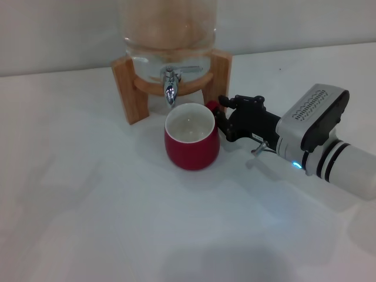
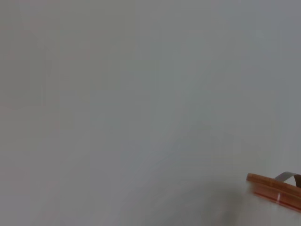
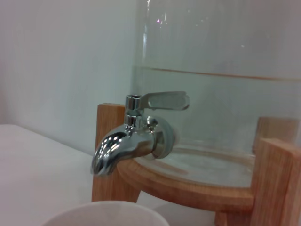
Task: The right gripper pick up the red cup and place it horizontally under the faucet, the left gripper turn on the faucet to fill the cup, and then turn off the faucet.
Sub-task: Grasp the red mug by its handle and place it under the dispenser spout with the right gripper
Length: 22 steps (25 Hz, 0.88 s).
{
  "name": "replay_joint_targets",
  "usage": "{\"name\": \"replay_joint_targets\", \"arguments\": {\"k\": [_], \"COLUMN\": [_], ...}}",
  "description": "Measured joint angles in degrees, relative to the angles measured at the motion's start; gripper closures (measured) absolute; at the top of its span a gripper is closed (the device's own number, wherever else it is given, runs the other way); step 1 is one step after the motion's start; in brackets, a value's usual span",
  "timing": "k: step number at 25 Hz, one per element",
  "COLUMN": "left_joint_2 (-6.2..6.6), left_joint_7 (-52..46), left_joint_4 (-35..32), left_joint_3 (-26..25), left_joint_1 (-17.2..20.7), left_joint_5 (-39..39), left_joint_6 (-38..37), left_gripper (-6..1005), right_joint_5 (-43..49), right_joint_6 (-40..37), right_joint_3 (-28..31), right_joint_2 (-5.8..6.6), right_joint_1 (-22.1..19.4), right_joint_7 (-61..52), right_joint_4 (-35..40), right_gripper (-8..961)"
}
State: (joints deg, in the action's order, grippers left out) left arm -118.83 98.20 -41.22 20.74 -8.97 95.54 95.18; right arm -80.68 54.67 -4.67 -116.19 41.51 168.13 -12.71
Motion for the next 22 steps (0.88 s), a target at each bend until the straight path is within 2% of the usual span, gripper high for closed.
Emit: {"name": "replay_joint_targets", "arguments": {"k": [22], "left_joint_2": [-0.06], "left_joint_7": [0.0], "left_joint_4": [0.0], "left_joint_3": [0.0], "left_joint_1": [0.0], "left_joint_5": [0.0], "left_joint_6": [0.0], "left_gripper": [135], "right_joint_5": [0.2], "right_joint_6": [-2.2], "right_joint_3": [1.7], "right_joint_2": [0.0], "right_joint_1": [0.9], "right_joint_7": [0.3], "right_joint_4": [-1.8], "right_gripper": [695]}}
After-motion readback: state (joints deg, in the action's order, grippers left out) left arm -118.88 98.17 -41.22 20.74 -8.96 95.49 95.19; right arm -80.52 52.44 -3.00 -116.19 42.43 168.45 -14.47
